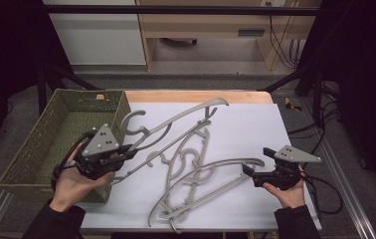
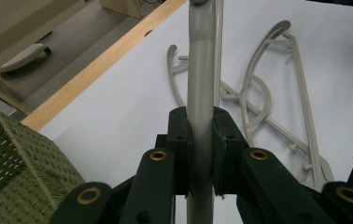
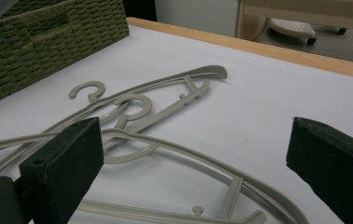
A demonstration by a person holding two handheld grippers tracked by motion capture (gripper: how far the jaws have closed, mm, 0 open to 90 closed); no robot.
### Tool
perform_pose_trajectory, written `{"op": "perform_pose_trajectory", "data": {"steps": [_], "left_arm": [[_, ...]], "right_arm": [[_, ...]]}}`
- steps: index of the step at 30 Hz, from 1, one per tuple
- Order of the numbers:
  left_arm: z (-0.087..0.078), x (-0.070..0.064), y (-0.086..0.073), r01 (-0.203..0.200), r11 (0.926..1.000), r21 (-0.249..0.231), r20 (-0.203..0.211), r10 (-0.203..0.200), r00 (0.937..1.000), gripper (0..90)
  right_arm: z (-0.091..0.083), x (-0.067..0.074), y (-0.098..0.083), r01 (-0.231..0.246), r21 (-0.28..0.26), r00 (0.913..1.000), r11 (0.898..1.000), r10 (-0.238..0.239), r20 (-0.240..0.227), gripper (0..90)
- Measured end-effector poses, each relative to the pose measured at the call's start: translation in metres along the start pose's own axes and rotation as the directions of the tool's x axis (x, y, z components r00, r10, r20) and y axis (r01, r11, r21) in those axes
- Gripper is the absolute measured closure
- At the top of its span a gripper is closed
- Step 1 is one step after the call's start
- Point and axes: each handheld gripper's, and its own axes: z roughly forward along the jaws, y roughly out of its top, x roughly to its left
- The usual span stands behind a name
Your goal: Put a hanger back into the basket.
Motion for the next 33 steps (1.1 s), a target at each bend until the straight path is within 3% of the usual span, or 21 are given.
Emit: {"op": "perform_pose_trajectory", "data": {"steps": [4,8,18,33], "left_arm": [[-0.009,0.011,0.002,0.023,0.9997,-0.008,-0.009,-0.023,0.9997,79.8],[-0.017,0.020,0.004,0.054,0.9977,-0.041,0.011,-0.053,0.9985,79.8],[-0.038,0.033,0.011,0.043,0.9986,-0.031,-0.066,-0.045,0.9968,79.7],[-0.054,0.078,-0.015,0.120,0.9927,-0.009,-0.167,-0.120,0.9786,79.8]], "right_arm": [[0.000,-0.001,0.000,0.006,0.001,0.9999,1.000,-0.006,0.009,4.1],[-0.001,-0.001,0.000,0.014,0.007,0.9999,1.000,-0.014,0.005,4.0],[-0.002,-0.002,0.001,0.007,0.000,0.9999,1.000,-0.007,0.009,3.9],[-0.002,-0.002,0.000,0.013,0.005,0.9999,1.000,-0.014,0.006,3.8]]}}
